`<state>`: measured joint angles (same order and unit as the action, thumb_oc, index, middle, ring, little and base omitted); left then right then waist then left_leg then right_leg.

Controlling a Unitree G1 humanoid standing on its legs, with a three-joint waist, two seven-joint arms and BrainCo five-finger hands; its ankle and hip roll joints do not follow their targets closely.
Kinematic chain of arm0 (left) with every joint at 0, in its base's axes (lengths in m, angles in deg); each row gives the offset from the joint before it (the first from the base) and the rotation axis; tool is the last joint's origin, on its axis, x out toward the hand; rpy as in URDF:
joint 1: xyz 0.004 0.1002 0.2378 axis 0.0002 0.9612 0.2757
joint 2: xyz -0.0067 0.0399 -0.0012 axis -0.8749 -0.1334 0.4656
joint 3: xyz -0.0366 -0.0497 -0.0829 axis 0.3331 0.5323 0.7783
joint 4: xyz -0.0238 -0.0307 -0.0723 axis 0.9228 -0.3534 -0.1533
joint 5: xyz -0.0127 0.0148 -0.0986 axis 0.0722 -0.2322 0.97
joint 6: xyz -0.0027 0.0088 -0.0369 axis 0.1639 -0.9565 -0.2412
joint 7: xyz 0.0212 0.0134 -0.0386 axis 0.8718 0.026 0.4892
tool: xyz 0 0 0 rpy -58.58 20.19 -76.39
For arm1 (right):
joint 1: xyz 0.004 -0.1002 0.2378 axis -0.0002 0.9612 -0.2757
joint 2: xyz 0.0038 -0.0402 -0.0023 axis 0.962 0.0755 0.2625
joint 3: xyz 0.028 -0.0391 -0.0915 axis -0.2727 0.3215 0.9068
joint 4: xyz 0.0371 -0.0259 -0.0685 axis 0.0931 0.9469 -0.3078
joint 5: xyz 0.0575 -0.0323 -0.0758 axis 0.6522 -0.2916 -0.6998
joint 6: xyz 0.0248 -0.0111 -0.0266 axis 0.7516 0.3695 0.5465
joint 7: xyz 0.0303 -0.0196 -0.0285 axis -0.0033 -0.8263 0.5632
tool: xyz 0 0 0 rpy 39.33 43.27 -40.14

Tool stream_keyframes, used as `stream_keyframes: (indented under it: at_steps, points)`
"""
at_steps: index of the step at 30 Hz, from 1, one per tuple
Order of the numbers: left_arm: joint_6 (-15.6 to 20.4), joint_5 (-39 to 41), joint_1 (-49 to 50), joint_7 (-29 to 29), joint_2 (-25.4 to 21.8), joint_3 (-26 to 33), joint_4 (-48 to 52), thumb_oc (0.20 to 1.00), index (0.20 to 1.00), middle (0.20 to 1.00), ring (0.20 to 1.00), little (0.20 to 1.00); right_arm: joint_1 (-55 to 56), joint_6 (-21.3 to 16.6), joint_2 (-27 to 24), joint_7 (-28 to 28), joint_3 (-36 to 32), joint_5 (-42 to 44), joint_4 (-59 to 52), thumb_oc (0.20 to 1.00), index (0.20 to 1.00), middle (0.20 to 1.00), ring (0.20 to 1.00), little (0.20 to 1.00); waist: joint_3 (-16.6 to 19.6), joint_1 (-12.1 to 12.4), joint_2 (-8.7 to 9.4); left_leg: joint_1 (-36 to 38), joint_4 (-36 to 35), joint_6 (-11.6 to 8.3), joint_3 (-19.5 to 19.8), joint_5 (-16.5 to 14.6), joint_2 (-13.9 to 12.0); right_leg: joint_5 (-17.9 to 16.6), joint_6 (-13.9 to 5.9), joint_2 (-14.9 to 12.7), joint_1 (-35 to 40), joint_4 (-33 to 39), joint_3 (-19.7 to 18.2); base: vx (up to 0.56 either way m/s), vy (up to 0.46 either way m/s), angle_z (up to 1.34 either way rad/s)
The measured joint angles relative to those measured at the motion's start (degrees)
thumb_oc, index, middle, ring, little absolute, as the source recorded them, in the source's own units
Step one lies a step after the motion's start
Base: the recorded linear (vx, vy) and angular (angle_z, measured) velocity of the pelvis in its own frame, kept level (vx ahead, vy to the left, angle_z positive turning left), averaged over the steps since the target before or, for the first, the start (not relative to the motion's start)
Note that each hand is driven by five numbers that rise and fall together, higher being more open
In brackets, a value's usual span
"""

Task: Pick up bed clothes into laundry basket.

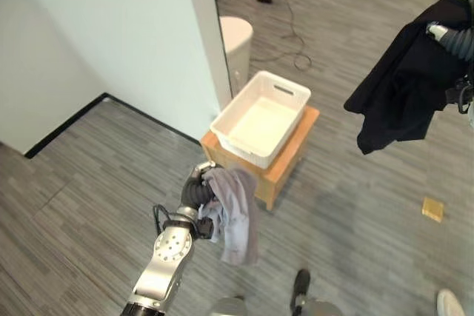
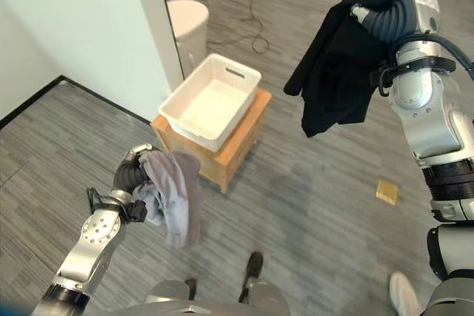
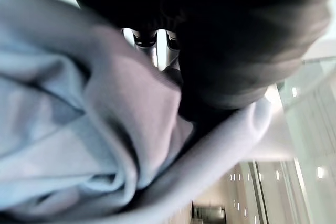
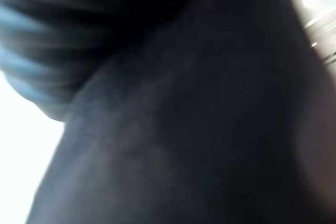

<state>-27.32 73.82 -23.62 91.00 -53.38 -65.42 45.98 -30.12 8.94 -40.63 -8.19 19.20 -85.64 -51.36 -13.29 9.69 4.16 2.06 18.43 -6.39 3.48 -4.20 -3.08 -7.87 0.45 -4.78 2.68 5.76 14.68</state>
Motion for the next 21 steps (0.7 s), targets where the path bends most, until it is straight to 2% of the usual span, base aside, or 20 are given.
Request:
stream_keyframes:
  at_steps: [1, 2, 3, 4, 5, 7, 8, 9, 10, 11, 12, 14, 15, 16, 17, 18, 19, 20, 21]
  points:
    - [0.07, 0.20, -0.27, 0.04, 0.12, 0.36, 0.06, 0.200, 0.200, 0.200, 0.200, 0.200, -2.51, 0.41, -1.24, 0.12, 1.95, 0.00, 1.79, 0.200, 0.200, 0.200, 0.200, 0.200, -0.53, 0.82, 0.93, -3.67, 6.45, -1.23, -1.01, -0.08, -0.23, 0.83, 0.29, -0.37, 0.06, 0.02, 0.99, -0.03, -0.099, 0.39]
    - [0.05, 0.76, -0.15, 0.18, 0.22, 0.40, 0.35, 0.200, 0.200, 0.200, 0.200, 0.200, -3.59, 0.60, -1.76, 0.28, 2.10, 0.00, 2.50, 0.200, 0.200, 0.200, 0.200, 0.200, -0.73, 1.50, 1.17, -6.57, 10.24, -1.70, -2.52, -0.65, -1.52, 1.41, 0.36, -0.14, 0.43, 0.00, 1.67, 0.07, -0.084, 0.47]
    - [0.05, 1.46, 0.11, 0.02, 0.07, 0.39, 0.59, 0.200, 0.200, 0.200, 0.200, 0.200, -4.03, 0.79, -1.94, 0.18, 2.00, 0.02, 2.86, 0.200, 0.200, 0.200, 0.200, 0.200, -0.97, 1.34, 1.35, -8.45, 10.31, -1.77, -4.01, -0.67, -2.90, 1.82, 0.66, 0.15, 0.74, -0.01, 2.66, 0.14, -0.025, 0.79]
    - [0.06, 1.80, 1.01, -0.65, -0.25, 0.52, 1.39, 0.200, 0.200, 0.200, 0.200, 0.200, -4.50, 1.07, -2.13, 0.24, 1.55, -0.06, 3.02, 0.200, 0.200, 0.200, 0.200, 0.200, -1.83, 1.69, 2.16, -10.03, 5.58, -1.54, -9.96, -0.55, -5.86, 3.19, 0.82, -0.04, 1.46, 0.01, 4.84, 0.17, -0.031, 0.97]
    - [0.03, 1.80, 1.42, -1.20, 0.15, 0.55, 1.43, 0.200, 0.200, 0.200, 0.200, 0.200, -4.34, 1.28, -2.79, 0.33, 1.53, -0.07, 3.03, 0.200, 0.200, 0.200, 0.200, 0.200, -2.09, 0.47, 2.00, -9.66, 0.77, -0.75, -14.05, 0.37, -7.66, 3.77, 0.99, 0.16, 1.84, 0.02, 6.92, 0.19, 0.040, 1.02]
    - [-0.17, 1.78, 1.74, -2.20, 0.17, -0.19, 1.40, 0.200, 0.200, 0.200, 0.200, 0.200, -3.17, 1.34, -3.05, 0.67, -0.64, -0.50, 2.91, 0.200, 0.200, 0.200, 0.200, 0.200, -2.36, -0.12, 0.81, -9.23, -8.11, 0.52, -16.67, 1.91, -8.41, 4.45, 0.47, 0.73, 2.13, 0.03, 8.33, 0.17, 0.034, 0.83]
    - [-0.29, 1.73, 1.29, -2.86, -0.01, -0.39, 1.22, 0.200, 0.200, 0.200, 0.200, 0.200, -1.05, 1.34, -3.51, 0.49, -3.06, -1.06, 2.93, 0.200, 0.200, 0.200, 0.200, 0.200, -2.50, -1.09, -0.42, -9.12, -12.39, 0.66, -22.68, 2.38, -9.16, 5.96, -1.62, 0.65, 2.90, 0.37, 12.04, 0.17, 0.061, 0.87]
    - [-0.27, 1.73, 1.28, -2.97, -0.01, -0.45, 1.31, 0.200, 0.200, 0.200, 0.200, 0.200, -0.26, 1.72, -4.01, 0.39, -3.60, -1.06, 2.93, 0.200, 0.200, 0.200, 0.200, 0.200, -2.33, -1.99, -1.27, -8.99, -14.46, 1.43, -23.79, 3.07, -9.06, 6.49, -1.55, 0.88, 3.21, 0.28, 13.18, 0.19, 0.071, 0.70]
    - [-0.32, 1.74, 1.37, -3.13, -0.05, -0.70, 1.31, 0.200, 0.200, 0.200, 0.200, 0.200, 0.98, 1.90, -4.46, 0.24, -5.11, -1.09, 2.97, 0.200, 0.200, 0.200, 0.200, 0.200, -2.12, -1.50, -2.24, -7.55, -17.03, 1.50, -23.54, 5.58, -8.81, 6.71, -2.28, 1.02, 2.88, -0.14, 12.41, 0.27, 0.072, 0.30]
    - [-0.39, 1.74, 1.42, -3.27, -0.15, -0.69, 1.24, 0.200, 0.200, 0.200, 0.200, 0.200, 2.10, 1.79, -4.39, -0.20, -5.81, -1.09, 2.98, 0.200, 0.200, 0.200, 0.200, 0.200, -2.12, -1.47, -2.23, -7.23, -17.64, 1.65, -23.35, 6.79, -8.16, 6.79, -2.81, 0.51, 3.04, -0.14, 12.09, 0.32, 0.084, -0.06]
    - [-0.53, 1.71, 1.88, -3.68, -0.22, -0.74, 1.29, 0.200, 0.200, 0.200, 0.200, 0.200, 3.36, 2.22, -4.35, -0.13, -6.22, -1.28, 2.94, 0.200, 0.200, 0.200, 0.200, 0.200, -2.10, -1.22, -2.12, -6.01, -19.13, 2.11, -22.40, 7.73, -6.10, 6.78, -4.23, -0.83, 4.13, -0.55, 11.87, 0.31, 0.096, 0.11]
    - [-0.60, 1.65, 2.05, -4.55, -1.11, -1.42, 1.40, 0.200, 0.200, 0.200, 0.200, 0.200, 7.04, 2.47, -4.44, -0.20, -8.99, -3.10, 3.15, 0.200, 0.200, 0.200, 0.200, 0.200, -1.68, -2.02, -1.73, -4.39, -19.82, 3.09, -21.84, 8.39, -3.65, 7.40, -6.43, -3.30, 5.99, -1.49, 13.35, 0.21, 0.109, 0.32]
    - [-0.59, 1.66, 2.68, -4.79, -1.49, -1.60, 1.63, 0.200, 0.200, 0.200, 0.200, 0.200, 8.73, 2.69, -4.37, -0.30, -9.86, -3.48, 3.61, 0.200, 0.200, 0.200, 0.200, 0.200, -1.12, -1.92, -1.26, -3.14, -20.84, 3.39, -21.84, 8.53, -2.27, 8.34, -7.81, -5.21, 5.57, -4.22, 13.30, 0.16, 0.119, 0.34]
    - [-0.60, 1.68, 3.42, -5.17, -2.69, -1.90, 1.88, 0.200, 0.200, 0.200, 0.200, 0.200, 10.82, 3.10, -4.40, -0.28, -10.35, -3.80, 4.34, 0.200, 0.200, 0.200, 0.200, 0.200, -0.83, -2.70, -1.29, -2.69, -21.32, 5.14, -21.72, 7.55, -1.39, 9.26, -10.00, -7.75, 2.68, -13.24, 11.72, 0.19, 0.144, 0.32]
    - [-0.59, 1.68, 3.77, -5.52, -3.71, -1.93, 2.00, 0.200, 0.200, 0.200, 0.200, 0.200, 11.77, 3.60, -4.33, -0.11, -9.95, -4.32, 4.76, 0.200, 0.200, 0.200, 0.200, 0.200, -0.58, -3.43, -1.64, -2.23, -21.84, 5.84, -20.78, 7.69, -1.41, 9.90, -10.24, -9.34, 0.00, -19.77, 11.00, 0.09, 0.103, 0.35]
    - [-0.60, 1.67, 3.69, -5.78, -4.69, -2.02, 1.97, 0.200, 0.200, 0.200, 0.200, 0.200, 12.43, 3.79, -4.32, 0.01, -9.90, -4.95, 5.21, 0.200, 0.200, 0.200, 0.200, 0.200, -0.61, -4.00, -1.25, -1.43, -22.58, 7.66, -20.24, 8.50, -0.90, 10.22, -10.68, -10.72, -2.82, -25.47, 9.66, 0.03, 0.060, 0.32]
    - [-0.60, 1.67, 3.48, -5.79, -5.57, -1.99, 1.90, 0.200, 0.200, 0.200, 0.200, 0.200, 12.39, 3.81, -4.32, 0.03, -9.74, -5.16, 5.37, 0.200, 0.200, 0.200, 0.200, 0.200, -0.77, -4.21, -0.70, -1.38, -22.74, 8.29, -19.99, 8.25, -0.30, 10.70, -11.33, -12.12, -5.65, -30.59, 8.13, 0.04, 0.003, 0.25]
    - [-0.77, 1.64, 2.35, -5.86, -7.19, -2.93, 0.68, 0.200, 0.200, 0.200, 0.200, 0.200, 11.80, 3.77, -3.93, -0.10, -9.65, -5.54, 5.34, 0.200, 0.200, 0.200, 0.200, 0.200, -0.98, -4.60, -0.69, -1.37, -22.73, 8.70, -19.76, 8.34, -0.14, 11.77, -12.70, -12.39, -9.63, -35.02, 4.42, 0.04, -0.060, 0.25]
    - [-1.22, 1.63, 1.90, -5.94, -7.67, -3.17, 0.58, 0.200, 0.200, 0.200, 0.200, 0.200, 11.64, 3.74, -3.92, -0.10, -9.65, -5.55, 5.35, 0.200, 0.200, 0.200, 0.200, 0.200, -1.02, -4.61, -0.75, -1.36, -22.73, 8.80, -19.56, 8.26, -0.16, 11.87, -12.86, -12.09, -10.51, -33.99, 4.03, 0.13, -0.107, 0.24]
